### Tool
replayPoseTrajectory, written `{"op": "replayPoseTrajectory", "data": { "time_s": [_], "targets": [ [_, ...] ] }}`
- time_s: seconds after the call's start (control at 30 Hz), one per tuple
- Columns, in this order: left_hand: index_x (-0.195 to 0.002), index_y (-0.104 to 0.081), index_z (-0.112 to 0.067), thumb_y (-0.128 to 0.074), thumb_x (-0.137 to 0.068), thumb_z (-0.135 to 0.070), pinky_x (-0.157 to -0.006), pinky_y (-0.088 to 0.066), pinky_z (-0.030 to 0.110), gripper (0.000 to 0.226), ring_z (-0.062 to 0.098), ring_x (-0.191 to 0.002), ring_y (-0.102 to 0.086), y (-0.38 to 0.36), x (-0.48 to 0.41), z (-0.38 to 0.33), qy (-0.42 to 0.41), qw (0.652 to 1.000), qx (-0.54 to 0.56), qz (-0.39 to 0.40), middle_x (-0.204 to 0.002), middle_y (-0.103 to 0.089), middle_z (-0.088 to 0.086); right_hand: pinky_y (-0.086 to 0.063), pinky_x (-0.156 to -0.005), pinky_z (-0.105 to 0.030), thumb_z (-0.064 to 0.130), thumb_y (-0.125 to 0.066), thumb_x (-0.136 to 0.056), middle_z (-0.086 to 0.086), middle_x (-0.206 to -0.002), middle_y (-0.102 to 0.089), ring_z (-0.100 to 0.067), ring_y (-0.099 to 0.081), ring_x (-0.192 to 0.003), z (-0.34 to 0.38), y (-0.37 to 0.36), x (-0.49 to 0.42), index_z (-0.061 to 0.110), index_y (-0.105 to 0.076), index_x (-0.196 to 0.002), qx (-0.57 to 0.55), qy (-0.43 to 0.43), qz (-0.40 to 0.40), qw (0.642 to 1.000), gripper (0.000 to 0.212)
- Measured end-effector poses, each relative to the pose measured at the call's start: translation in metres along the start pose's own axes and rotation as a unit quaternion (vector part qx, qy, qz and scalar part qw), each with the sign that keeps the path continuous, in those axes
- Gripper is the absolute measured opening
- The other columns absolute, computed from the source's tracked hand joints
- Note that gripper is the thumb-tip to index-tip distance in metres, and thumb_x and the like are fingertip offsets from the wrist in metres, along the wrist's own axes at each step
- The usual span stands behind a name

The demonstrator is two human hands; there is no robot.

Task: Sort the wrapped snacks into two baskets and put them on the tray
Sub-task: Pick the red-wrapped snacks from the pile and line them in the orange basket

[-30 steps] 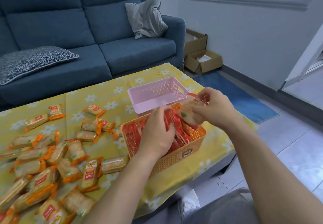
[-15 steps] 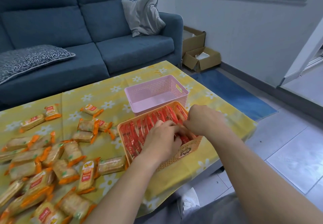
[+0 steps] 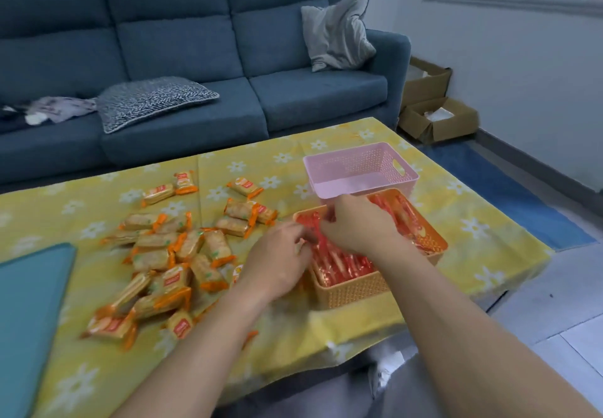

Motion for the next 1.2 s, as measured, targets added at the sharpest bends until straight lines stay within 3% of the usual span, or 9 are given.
{"op": "replayPoseTrajectory", "data": {
  "time_s": [0.13, 0.27, 0.4, 0.53, 0.67, 0.8, 0.9, 1.03, 1.2],
  "targets": [
    [-0.095, -0.071, -0.035, -0.061, -0.086, -0.023, -0.082, -0.049, 0.033, 0.018, 0.016, -0.097, -0.062, 0.041, 0.054, 0.082, 0.114, 0.988, -0.091, 0.048, -0.101, -0.065, -0.011, -0.058, -0.073, -0.034, 0.019, -0.058, -0.087, -0.012, -0.093, -0.075, -0.03, -0.071, -0.082, 0.075, -0.07, 0.008, 0.013, -0.073, -0.1, -0.03, 0.091, 0.149, 0.984, 0.021],
    [-0.115, -0.063, -0.041, -0.07, -0.074, -0.045, -0.087, -0.045, 0.03, 0.042, 0.011, -0.101, -0.054, 0.063, 0.113, 0.14, 0.152, 0.969, -0.151, 0.127, -0.106, -0.048, -0.013, -0.053, -0.094, -0.042, 0.051, -0.072, -0.078, -0.015, -0.136, -0.051, -0.035, -0.06, -0.119, 0.105, -0.141, 0.023, 0.022, -0.045, -0.143, 0.139, 0.127, 0.232, 0.954, 0.077],
    [-0.136, -0.043, -0.051, -0.062, -0.052, -0.082, -0.1, -0.04, 0.037, 0.092, 0.015, -0.125, -0.028, 0.051, 0.147, 0.163, 0.156, 0.944, -0.193, 0.217, -0.134, -0.03, -0.011, -0.052, -0.092, -0.051, 0.084, -0.063, -0.065, -0.009, -0.151, -0.028, -0.039, -0.053, -0.127, 0.119, -0.186, 0.03, 0.032, -0.021, -0.155, 0.217, 0.13, 0.256, 0.933, 0.111],
    [-0.133, -0.046, -0.044, -0.069, -0.072, -0.063, -0.098, -0.045, 0.041, 0.068, 0.024, -0.134, -0.028, 0.05, 0.146, 0.164, 0.126, 0.932, -0.272, 0.204, -0.142, -0.029, -0.006, -0.048, -0.096, -0.05, 0.075, -0.064, -0.074, -0.013, -0.158, -0.018, -0.04, -0.046, -0.132, 0.14, -0.212, 0.033, 0.031, -0.017, -0.155, 0.243, 0.154, 0.246, 0.926, 0.104],
    [-0.133, -0.046, -0.043, -0.068, -0.085, -0.044, -0.088, -0.047, 0.039, 0.053, 0.026, -0.128, -0.039, 0.066, 0.146, 0.185, 0.164, 0.917, -0.292, 0.217, -0.138, -0.037, -0.005, -0.051, -0.091, -0.045, 0.037, -0.062, -0.09, -0.01, -0.148, -0.033, -0.033, -0.042, -0.133, 0.153, -0.199, 0.015, 0.024, -0.036, -0.146, 0.306, 0.153, 0.184, 0.921, 0.063],
    [-0.131, -0.056, -0.04, -0.079, -0.078, -0.042, -0.087, -0.049, 0.028, 0.057, 0.017, -0.111, -0.058, 0.09, 0.146, 0.204, 0.21, 0.93, -0.123, 0.276, -0.121, -0.057, -0.009, -0.047, -0.092, -0.044, 0.034, -0.058, -0.089, -0.009, -0.144, -0.039, -0.033, -0.04, -0.132, 0.159, -0.19, -0.006, 0.025, -0.039, -0.144, 0.307, 0.136, 0.186, 0.923, 0.059],
    [-0.113, -0.066, -0.041, -0.074, -0.083, -0.045, -0.084, -0.05, 0.027, 0.032, 0.012, -0.094, -0.063, 0.133, 0.129, 0.222, 0.234, 0.959, -0.032, 0.159, -0.111, -0.065, -0.012, -0.043, -0.104, -0.048, 0.043, -0.061, -0.084, -0.009, -0.151, -0.033, -0.037, -0.036, -0.136, 0.176, -0.193, -0.023, 0.028, -0.032, -0.152, 0.175, 0.14, 0.197, 0.954, 0.076],
    [-0.15, -0.032, -0.044, -0.064, -0.086, -0.051, -0.115, -0.031, 0.042, 0.072, 0.03, -0.141, -0.029, 0.134, 0.116, 0.251, 0.24, 0.952, -0.137, 0.129, -0.16, -0.026, -0.005, -0.027, -0.119, -0.048, 0.042, -0.053, -0.088, -0.002, -0.167, -0.009, -0.033, -0.016, -0.15, 0.222, -0.218, -0.041, 0.036, -0.012, -0.158, 0.086, 0.233, 0.158, 0.956, 0.081],
    [-0.153, -0.018, -0.047, -0.059, -0.079, -0.062, -0.114, -0.034, 0.044, 0.086, 0.03, -0.144, -0.03, 0.113, 0.128, 0.29, 0.304, 0.917, -0.147, 0.213, -0.165, -0.015, -0.012, -0.013, -0.124, -0.049, 0.043, -0.05, -0.088, 0.002, -0.17, 0.001, -0.024, -0.002, -0.155, 0.259, -0.256, -0.068, 0.039, -0.004, -0.159, 0.146, 0.3, 0.191, 0.923, 0.085]
  ]
}}
Point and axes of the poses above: each hand's wrist, its own x-axis away from the middle knuckle, its own y-axis out of the back of the hand, z = x × y, the point moved 10 cm from there along -x, towards the middle knuckle
